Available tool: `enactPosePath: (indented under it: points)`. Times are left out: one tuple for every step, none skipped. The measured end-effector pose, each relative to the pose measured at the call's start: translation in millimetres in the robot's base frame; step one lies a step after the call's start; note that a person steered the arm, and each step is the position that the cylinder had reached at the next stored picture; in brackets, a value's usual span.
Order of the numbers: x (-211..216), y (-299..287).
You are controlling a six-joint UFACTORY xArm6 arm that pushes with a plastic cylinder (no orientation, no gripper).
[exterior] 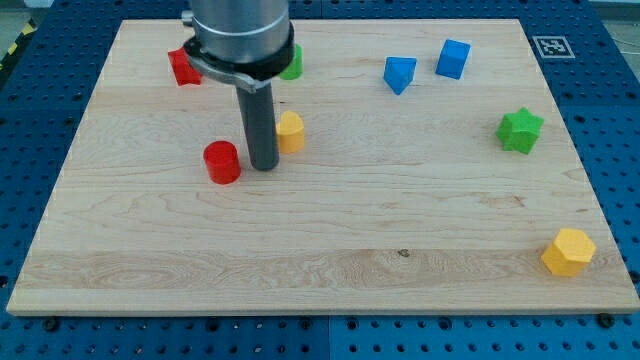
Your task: Place the yellow heart in between yellow hexagon and red circle
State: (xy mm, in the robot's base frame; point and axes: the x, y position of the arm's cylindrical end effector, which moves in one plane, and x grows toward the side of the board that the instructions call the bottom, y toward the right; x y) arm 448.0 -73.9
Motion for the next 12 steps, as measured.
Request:
enactPosePath:
  points:
    - [-24,-10]
    - [-43,-2]
    - [-43,20]
    - [-28,38]
    - [-26,55]
    - [-21,70]
    - [-2,78]
    - [17,78]
    - [18,78]
    - [18,93]
    - [19,98]
    - [31,98]
